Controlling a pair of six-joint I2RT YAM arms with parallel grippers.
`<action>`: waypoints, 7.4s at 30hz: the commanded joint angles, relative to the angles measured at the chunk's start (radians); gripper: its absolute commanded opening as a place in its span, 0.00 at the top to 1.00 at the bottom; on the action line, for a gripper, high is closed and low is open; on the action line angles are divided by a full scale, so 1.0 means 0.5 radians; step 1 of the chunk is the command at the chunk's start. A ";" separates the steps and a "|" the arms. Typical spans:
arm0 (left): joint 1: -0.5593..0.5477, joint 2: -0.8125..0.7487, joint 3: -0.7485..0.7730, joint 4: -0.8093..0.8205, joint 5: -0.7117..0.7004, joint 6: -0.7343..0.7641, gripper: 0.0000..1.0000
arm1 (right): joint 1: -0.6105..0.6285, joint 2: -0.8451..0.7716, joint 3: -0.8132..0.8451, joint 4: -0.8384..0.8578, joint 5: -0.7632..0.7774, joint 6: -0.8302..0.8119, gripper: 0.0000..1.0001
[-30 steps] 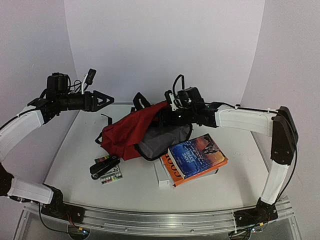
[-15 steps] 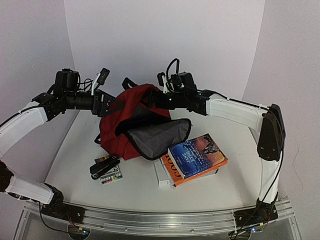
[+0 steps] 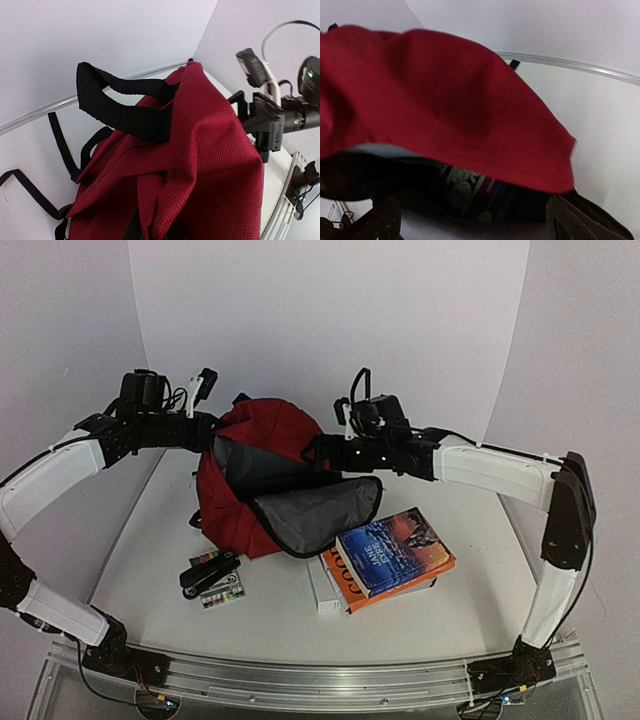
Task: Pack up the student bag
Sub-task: Adjust the student bag at the center of the board, then adjust the book at the center of the board, then pick up the book from the center of the board.
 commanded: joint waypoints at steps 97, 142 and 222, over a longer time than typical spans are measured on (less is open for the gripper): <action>0.402 0.076 -0.070 -0.051 0.254 -0.214 1.00 | 1.307 0.056 -0.550 -0.646 1.564 -0.179 0.02; 0.402 0.101 -0.061 -0.064 0.249 -0.217 1.00 | 0.833 -0.132 -0.696 -0.827 1.451 0.350 0.04; 0.402 0.049 -0.063 -0.055 0.265 -0.185 1.00 | -1.222 -0.763 -1.219 0.257 -1.362 0.033 1.00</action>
